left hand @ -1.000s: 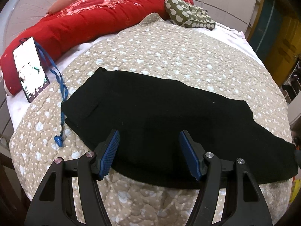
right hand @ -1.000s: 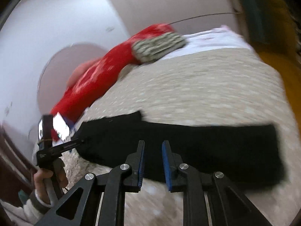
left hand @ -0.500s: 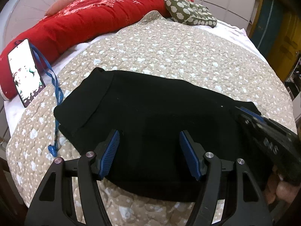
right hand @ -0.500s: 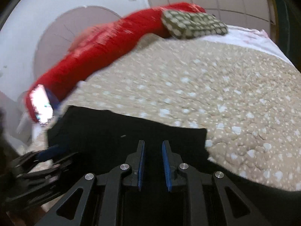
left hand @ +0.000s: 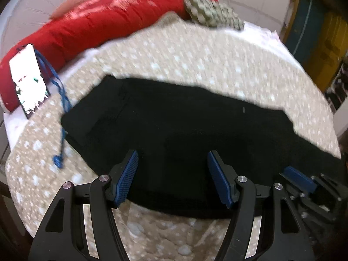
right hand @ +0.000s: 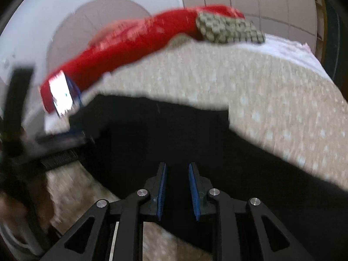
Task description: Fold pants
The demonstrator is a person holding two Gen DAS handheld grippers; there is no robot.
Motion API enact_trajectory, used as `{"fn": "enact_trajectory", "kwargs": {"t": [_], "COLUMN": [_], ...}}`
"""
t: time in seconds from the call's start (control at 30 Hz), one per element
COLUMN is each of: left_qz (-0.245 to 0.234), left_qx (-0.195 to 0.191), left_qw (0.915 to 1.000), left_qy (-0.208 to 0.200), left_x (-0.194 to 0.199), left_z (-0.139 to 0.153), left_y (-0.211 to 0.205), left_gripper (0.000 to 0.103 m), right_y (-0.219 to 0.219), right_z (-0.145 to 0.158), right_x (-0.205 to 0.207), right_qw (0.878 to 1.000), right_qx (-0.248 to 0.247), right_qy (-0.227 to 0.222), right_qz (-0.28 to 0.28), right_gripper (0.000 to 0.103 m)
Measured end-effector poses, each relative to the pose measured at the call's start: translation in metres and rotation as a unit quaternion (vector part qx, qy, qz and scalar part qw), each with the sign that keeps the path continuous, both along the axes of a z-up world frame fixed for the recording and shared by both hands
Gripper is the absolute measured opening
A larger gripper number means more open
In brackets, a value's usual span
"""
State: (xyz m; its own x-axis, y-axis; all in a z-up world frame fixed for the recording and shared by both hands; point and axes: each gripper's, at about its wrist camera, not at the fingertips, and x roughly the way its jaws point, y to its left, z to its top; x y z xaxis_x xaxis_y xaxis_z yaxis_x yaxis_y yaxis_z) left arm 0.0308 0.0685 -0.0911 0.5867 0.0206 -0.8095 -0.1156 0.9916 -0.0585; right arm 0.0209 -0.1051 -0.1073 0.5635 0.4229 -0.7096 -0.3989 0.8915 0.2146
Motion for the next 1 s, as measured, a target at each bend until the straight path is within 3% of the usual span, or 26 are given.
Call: {"fn": "enact_trajectory", "kwargs": {"t": [0.1, 0.23, 0.33, 0.53, 0.7, 1.0], "left_qz": [-0.008, -0.013, -0.028, -0.050, -0.049, -0.048], "left_qx": [0.015, -0.012, -0.010, 0.001, 0.010, 0.011], "left_qw": [0.9998, 0.9997, 0.9993, 0.9987, 0.9987, 0.9988], "left_qy": [-0.008, -0.018, -0.022, -0.010, -0.008, -0.007], "left_x": [-0.006, -0.009, -0.009, -0.006, -0.005, -0.006], "left_z": [0.004, 0.016, 0.021, 0.009, 0.003, 0.003], "left_y": [-0.007, -0.013, -0.027, -0.049, -0.054, -0.053], "left_gripper": [0.066, 0.066, 0.066, 0.066, 0.066, 0.066], "right_y": [-0.008, -0.031, -0.060, -0.109, -0.138, -0.170], "right_z": [0.004, 0.019, 0.022, 0.005, -0.004, -0.012], "right_x": [-0.011, -0.026, -0.038, -0.050, -0.058, -0.067], "right_qw": [1.000, 1.000, 0.998, 0.993, 0.990, 0.985], "right_qx": [0.013, 0.006, 0.005, -0.005, -0.029, 0.002], "right_qy": [-0.002, -0.018, -0.025, -0.011, -0.006, 0.010], "right_qz": [-0.006, -0.022, -0.051, -0.119, -0.141, -0.172], "right_gripper": [0.020, 0.020, 0.021, 0.021, 0.021, 0.021]}}
